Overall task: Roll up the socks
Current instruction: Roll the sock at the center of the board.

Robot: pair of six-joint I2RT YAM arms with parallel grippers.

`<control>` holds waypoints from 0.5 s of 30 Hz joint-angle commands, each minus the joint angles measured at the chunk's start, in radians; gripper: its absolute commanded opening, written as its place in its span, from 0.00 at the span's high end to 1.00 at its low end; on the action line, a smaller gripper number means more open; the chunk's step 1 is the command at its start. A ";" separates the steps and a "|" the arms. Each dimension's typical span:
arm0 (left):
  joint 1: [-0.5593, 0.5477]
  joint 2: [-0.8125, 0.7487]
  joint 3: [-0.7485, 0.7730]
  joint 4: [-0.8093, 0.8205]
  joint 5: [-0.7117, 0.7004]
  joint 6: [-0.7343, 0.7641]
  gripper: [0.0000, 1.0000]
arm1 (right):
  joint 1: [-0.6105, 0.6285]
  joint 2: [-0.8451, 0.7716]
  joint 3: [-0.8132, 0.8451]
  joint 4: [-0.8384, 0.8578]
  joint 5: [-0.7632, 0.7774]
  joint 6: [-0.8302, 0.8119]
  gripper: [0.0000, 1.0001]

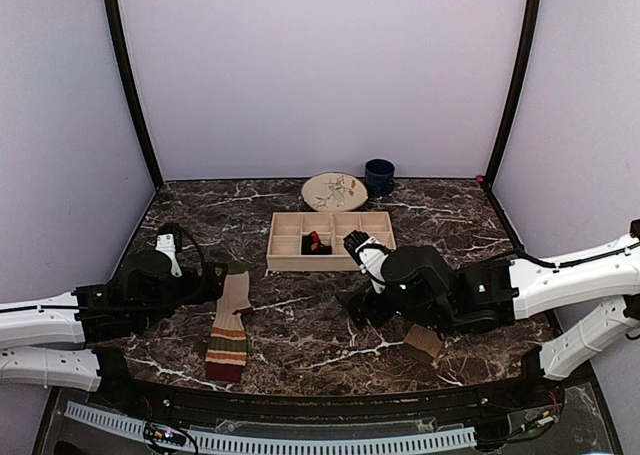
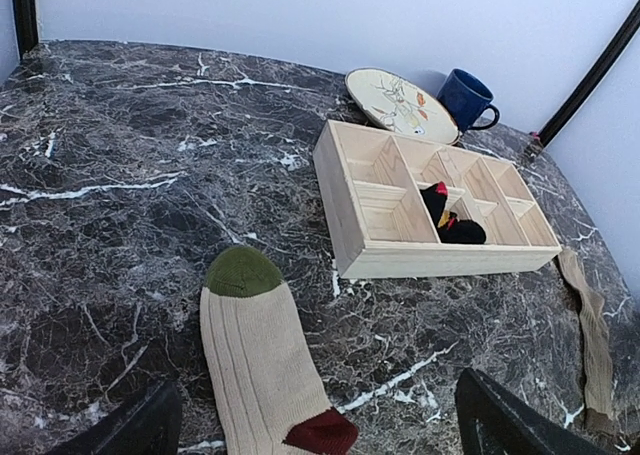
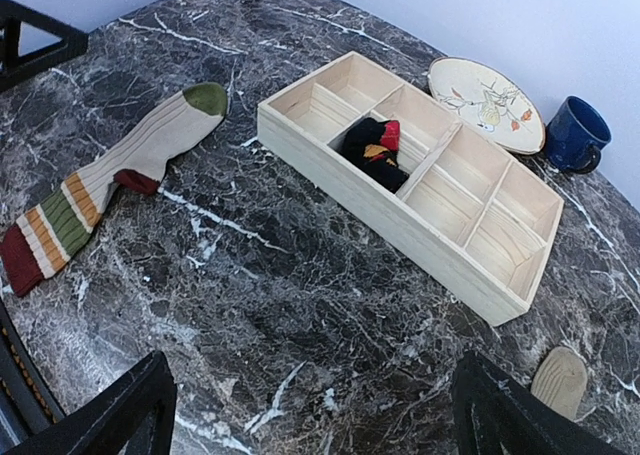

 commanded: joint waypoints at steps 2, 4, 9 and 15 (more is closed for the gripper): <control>0.006 -0.092 -0.034 -0.087 -0.043 -0.050 0.02 | 0.077 0.071 0.037 0.029 0.068 -0.046 0.06; 0.007 -0.128 -0.058 -0.096 -0.041 -0.065 0.02 | 0.103 0.110 0.062 0.037 0.093 -0.074 0.06; 0.007 -0.129 -0.076 -0.105 -0.029 -0.070 0.02 | 0.159 0.202 0.127 0.043 0.123 -0.131 0.07; 0.008 -0.021 -0.032 -0.168 -0.046 -0.085 0.02 | 0.223 0.321 0.192 0.074 0.122 -0.218 0.07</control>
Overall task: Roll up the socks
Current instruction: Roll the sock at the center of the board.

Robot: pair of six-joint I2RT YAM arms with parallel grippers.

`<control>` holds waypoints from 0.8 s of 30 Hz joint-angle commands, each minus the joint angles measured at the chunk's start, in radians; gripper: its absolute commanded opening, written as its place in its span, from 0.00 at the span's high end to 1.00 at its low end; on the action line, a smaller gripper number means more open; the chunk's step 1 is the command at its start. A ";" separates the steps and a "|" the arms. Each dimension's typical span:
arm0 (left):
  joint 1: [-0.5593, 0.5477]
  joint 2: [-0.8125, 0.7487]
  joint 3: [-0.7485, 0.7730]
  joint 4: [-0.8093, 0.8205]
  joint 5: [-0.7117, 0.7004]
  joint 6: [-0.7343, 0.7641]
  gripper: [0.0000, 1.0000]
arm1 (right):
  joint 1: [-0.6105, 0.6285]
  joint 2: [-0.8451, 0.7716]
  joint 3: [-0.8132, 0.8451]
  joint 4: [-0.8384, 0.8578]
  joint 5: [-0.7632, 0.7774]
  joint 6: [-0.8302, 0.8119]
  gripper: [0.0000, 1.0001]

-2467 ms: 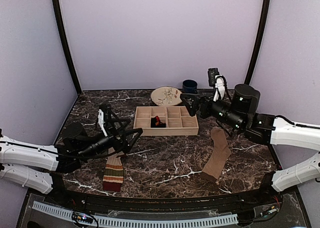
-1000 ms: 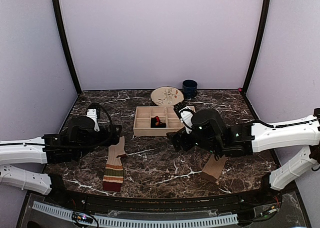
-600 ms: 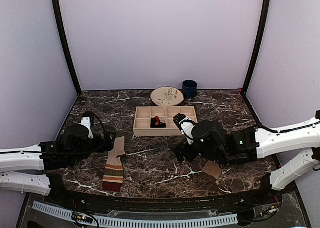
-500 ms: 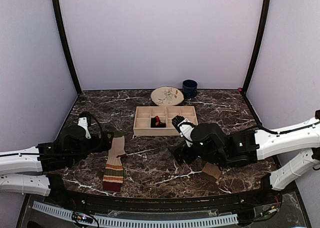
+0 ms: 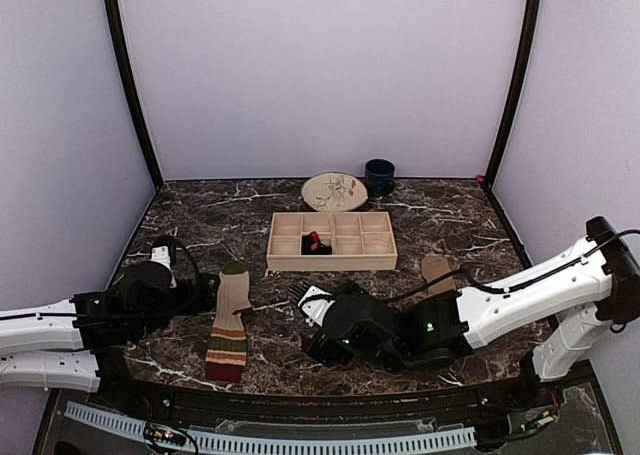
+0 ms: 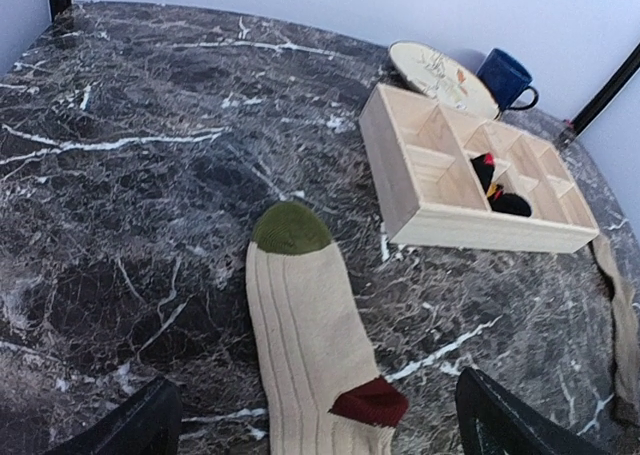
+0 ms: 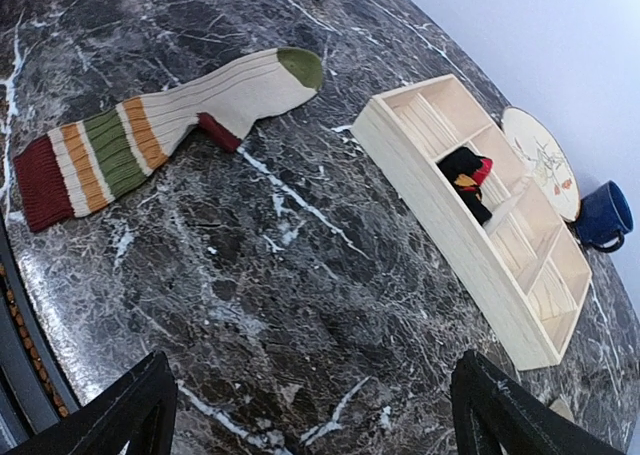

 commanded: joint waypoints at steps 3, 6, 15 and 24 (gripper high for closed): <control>0.011 0.104 0.053 -0.098 -0.023 -0.055 0.01 | 0.073 0.136 0.104 0.067 0.028 -0.125 0.07; 0.022 0.090 0.045 -0.103 -0.010 -0.094 0.01 | 0.103 0.214 0.166 0.066 0.028 -0.175 0.08; 0.052 -0.079 0.008 -0.226 -0.070 -0.210 0.01 | 0.118 0.366 0.307 0.084 -0.050 -0.238 0.10; 0.060 -0.146 -0.003 -0.335 -0.118 -0.283 0.02 | 0.118 0.472 0.425 0.081 -0.131 -0.273 0.12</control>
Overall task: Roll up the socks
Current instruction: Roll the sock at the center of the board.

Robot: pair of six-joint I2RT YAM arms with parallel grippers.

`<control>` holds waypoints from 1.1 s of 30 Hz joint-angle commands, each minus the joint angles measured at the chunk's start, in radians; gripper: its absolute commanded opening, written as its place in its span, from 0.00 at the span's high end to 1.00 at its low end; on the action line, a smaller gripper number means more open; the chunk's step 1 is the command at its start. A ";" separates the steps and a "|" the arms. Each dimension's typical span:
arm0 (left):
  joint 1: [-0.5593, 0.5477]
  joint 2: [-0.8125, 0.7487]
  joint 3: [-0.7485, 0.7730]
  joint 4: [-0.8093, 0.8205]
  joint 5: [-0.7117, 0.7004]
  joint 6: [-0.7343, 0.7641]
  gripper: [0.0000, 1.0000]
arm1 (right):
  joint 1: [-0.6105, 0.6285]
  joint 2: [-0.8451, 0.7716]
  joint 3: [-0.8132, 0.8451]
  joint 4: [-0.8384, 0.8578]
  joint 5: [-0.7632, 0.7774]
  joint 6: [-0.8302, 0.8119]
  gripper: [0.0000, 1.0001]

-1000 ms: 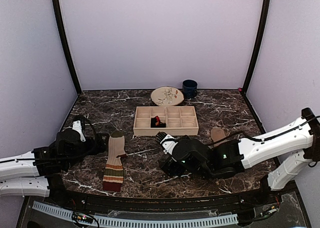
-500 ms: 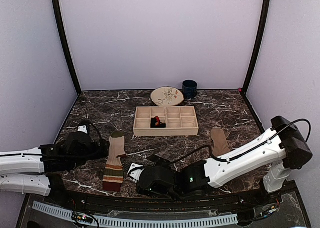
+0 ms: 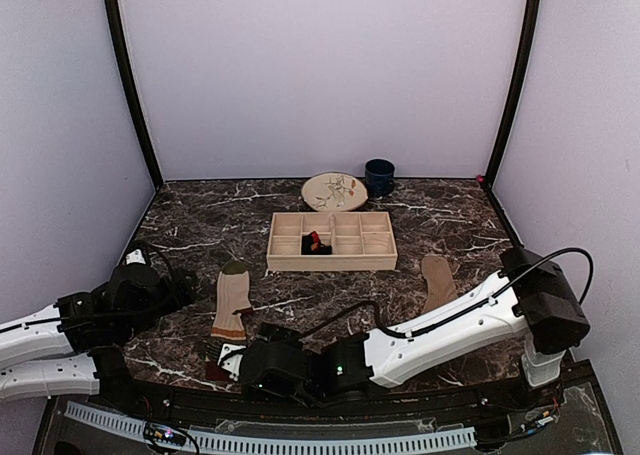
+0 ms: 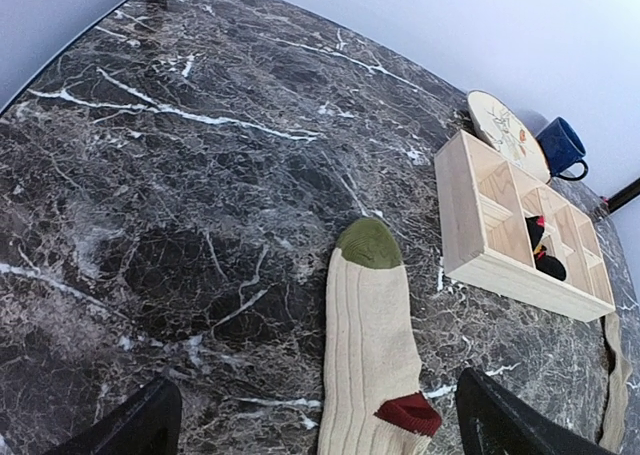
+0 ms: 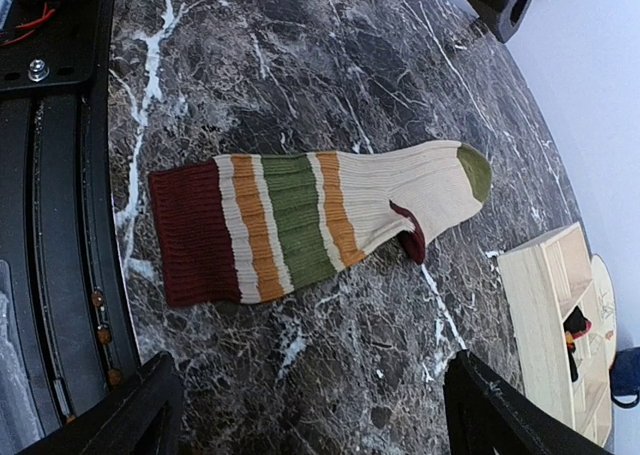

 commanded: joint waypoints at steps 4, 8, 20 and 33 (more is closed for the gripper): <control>0.007 -0.033 -0.023 -0.105 -0.055 -0.054 0.02 | 0.005 0.094 0.117 0.008 -0.076 -0.033 0.12; 0.007 -0.045 -0.021 -0.106 -0.055 -0.049 0.02 | 0.005 0.135 0.169 -0.010 -0.095 -0.045 0.12; 0.007 -0.069 -0.013 -0.127 -0.061 -0.054 0.02 | -0.035 0.217 0.228 -0.026 -0.153 -0.046 0.17; 0.007 -0.087 -0.025 -0.137 -0.071 -0.059 0.02 | -0.035 0.267 0.267 -0.045 -0.207 -0.042 0.33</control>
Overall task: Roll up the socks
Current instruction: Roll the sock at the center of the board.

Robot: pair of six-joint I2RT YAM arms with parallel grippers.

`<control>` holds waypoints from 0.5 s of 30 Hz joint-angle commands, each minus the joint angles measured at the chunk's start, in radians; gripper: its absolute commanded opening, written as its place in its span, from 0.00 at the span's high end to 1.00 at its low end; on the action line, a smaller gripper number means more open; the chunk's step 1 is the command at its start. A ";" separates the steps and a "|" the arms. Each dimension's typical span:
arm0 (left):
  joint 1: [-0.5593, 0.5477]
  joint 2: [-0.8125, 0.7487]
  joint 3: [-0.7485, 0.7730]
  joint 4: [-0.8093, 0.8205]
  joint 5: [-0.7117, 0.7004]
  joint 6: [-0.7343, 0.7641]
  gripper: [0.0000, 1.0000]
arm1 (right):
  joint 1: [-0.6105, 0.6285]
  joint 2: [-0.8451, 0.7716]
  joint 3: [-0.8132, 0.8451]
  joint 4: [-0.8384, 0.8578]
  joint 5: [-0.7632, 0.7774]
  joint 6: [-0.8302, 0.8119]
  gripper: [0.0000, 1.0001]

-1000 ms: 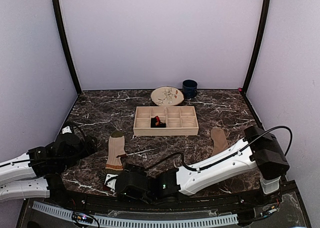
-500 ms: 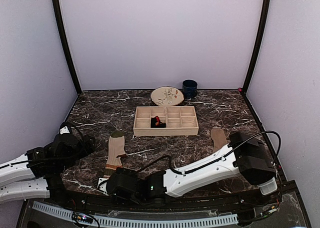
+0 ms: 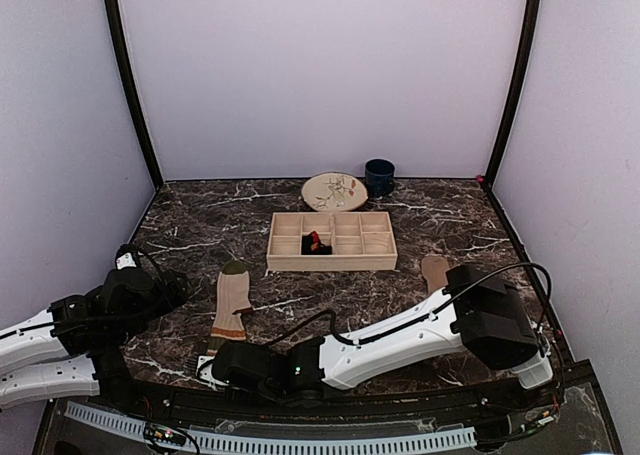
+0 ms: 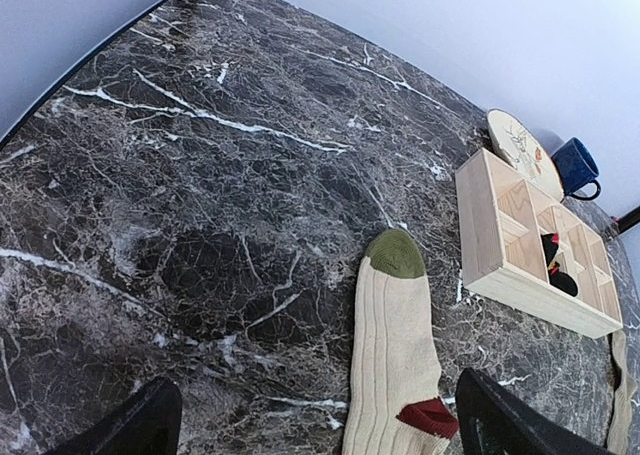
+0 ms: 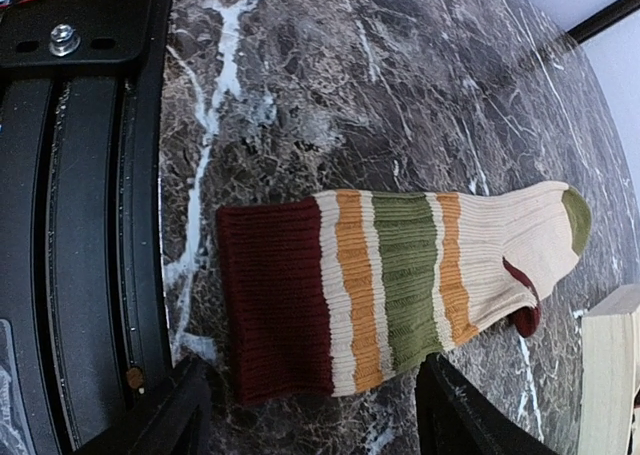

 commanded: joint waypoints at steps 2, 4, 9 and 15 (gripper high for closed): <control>0.005 -0.010 -0.020 -0.033 -0.019 -0.010 0.02 | 0.002 0.033 0.034 0.005 -0.033 0.009 0.35; 0.005 -0.012 -0.018 -0.036 -0.020 -0.011 0.02 | 0.002 0.039 0.040 0.001 -0.036 0.009 0.36; 0.005 -0.015 -0.015 -0.040 -0.023 -0.008 0.02 | 0.002 0.061 0.056 -0.007 -0.044 0.008 0.40; 0.005 -0.012 -0.022 -0.038 -0.029 -0.007 0.02 | 0.002 0.076 0.074 -0.024 -0.047 -0.002 0.48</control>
